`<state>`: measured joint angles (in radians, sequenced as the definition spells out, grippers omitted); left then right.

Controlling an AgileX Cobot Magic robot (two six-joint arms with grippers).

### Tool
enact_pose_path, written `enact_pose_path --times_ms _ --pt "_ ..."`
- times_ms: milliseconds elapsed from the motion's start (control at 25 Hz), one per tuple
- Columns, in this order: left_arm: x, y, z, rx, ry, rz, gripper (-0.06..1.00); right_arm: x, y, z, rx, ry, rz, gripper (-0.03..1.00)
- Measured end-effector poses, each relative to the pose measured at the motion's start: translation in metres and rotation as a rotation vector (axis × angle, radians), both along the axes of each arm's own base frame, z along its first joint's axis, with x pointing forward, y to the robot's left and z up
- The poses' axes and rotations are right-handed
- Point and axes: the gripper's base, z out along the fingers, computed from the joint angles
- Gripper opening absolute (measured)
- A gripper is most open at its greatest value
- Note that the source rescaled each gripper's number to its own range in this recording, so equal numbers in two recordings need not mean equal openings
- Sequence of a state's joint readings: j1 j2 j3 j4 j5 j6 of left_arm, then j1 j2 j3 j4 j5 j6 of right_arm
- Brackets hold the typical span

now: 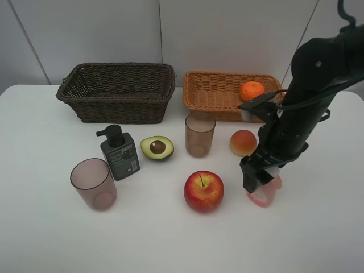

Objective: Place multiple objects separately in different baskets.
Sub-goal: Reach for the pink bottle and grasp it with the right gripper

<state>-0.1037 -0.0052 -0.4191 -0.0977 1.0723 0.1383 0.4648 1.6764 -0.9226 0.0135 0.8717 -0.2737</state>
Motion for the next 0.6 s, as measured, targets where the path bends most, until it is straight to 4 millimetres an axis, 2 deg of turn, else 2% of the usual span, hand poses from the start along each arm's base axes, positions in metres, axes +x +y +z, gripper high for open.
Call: enact_pose_path --times_ms 240,600 --pt "0.0 0.0 0.0 0.0 0.0 0.0 0.97 0.002 0.001 -0.013 -0.018 0.036 0.0 0.92" --pt "0.0 0.0 0.0 0.0 0.0 0.0 0.97 0.003 0.001 -0.021 -0.031 0.063 0.0 0.92"
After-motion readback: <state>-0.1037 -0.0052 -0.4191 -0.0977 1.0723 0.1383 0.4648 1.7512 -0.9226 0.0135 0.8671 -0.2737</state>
